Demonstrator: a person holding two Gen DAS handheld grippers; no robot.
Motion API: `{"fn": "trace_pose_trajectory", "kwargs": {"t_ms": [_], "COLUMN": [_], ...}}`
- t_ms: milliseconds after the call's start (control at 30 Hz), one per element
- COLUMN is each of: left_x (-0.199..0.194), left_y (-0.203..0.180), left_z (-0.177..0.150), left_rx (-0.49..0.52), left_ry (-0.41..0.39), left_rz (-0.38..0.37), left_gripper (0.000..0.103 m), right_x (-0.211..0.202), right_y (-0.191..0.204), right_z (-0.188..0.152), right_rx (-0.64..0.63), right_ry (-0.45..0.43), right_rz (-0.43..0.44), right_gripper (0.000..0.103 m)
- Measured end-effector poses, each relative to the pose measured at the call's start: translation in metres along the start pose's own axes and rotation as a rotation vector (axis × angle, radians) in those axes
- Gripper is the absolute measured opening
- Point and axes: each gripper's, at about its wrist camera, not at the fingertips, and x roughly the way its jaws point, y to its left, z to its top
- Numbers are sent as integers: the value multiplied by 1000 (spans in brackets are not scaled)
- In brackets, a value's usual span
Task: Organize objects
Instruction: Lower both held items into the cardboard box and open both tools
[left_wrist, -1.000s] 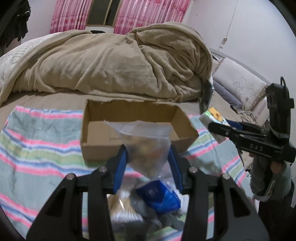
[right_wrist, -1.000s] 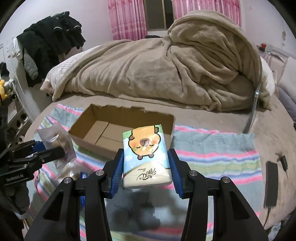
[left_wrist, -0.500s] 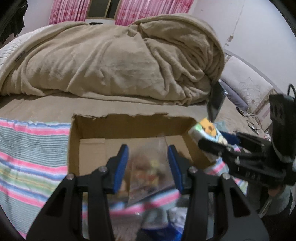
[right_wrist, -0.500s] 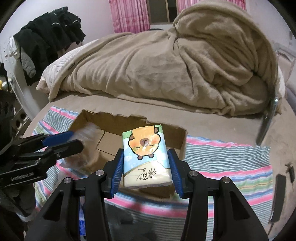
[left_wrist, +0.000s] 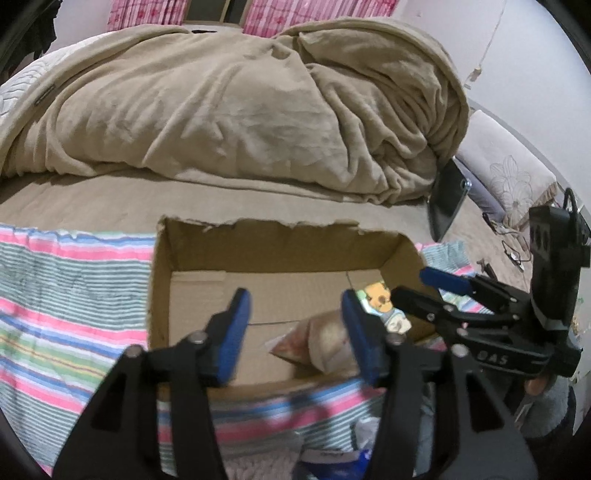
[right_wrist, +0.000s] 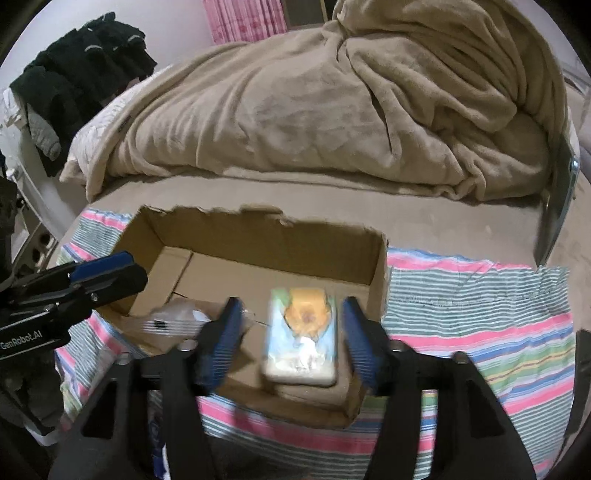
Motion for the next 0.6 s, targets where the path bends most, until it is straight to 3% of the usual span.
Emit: {"fn": "trace_pose_trajectory", "kwargs": {"t_ms": [300,600], "left_x": [-40,-83], "left_y": [0,-8], "left_z": [-11,-35], "left_rx": [-9,4], "left_ry": [-27,-67], "left_rz": [5,29], "left_gripper": [74,75], "right_x": [-46,-86], "right_y": [9,22], "right_z": [-4,-27], "right_rx": [5,-10], "right_ry": [-57,-81], "right_rz": [-2,-8], "right_gripper": [78,78]}}
